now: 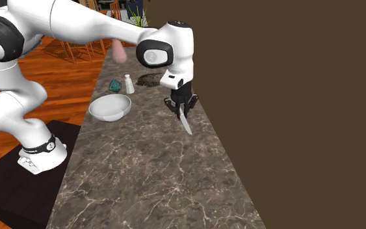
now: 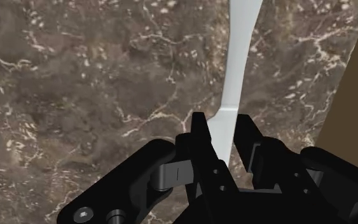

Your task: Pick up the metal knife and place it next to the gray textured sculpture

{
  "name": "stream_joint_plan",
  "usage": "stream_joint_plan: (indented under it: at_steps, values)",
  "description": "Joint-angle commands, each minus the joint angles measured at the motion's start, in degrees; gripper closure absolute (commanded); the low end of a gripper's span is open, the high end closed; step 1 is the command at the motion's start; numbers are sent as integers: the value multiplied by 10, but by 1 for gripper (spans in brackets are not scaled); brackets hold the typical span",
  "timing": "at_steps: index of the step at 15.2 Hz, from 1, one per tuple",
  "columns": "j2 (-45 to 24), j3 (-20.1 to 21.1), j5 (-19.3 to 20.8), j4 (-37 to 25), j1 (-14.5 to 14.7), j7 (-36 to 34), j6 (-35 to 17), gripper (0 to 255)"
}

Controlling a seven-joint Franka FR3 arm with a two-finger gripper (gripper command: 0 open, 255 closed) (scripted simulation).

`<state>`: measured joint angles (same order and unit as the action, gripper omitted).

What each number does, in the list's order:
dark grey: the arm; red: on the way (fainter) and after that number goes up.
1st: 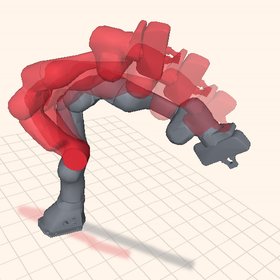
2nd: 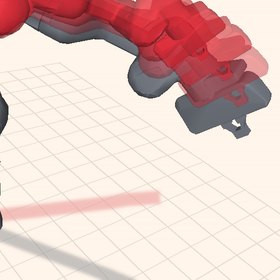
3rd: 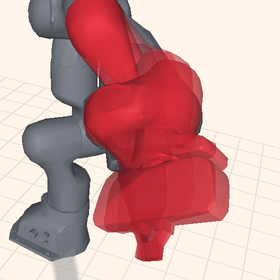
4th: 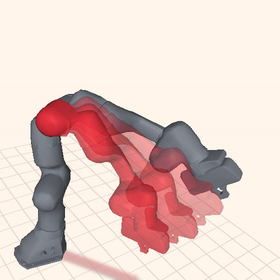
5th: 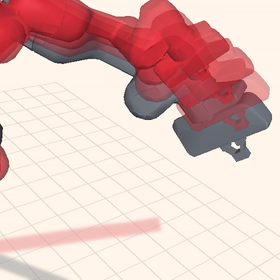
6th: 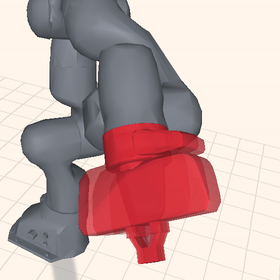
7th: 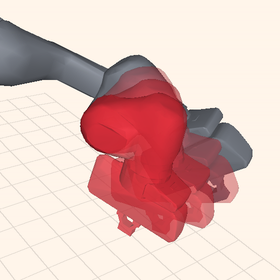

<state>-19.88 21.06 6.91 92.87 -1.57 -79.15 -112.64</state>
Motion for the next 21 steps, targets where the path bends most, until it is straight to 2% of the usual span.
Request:
stream_joint_plan:
  at_steps: [1, 11, 21]
  values:
    - [34, 7, -9, 48, 2, -11, -16, 255]
    - [158, 55, -53, 208, 44, -92, -60, 255]
    - [242, 115, -97, 296, 102, -190, -76, 255]
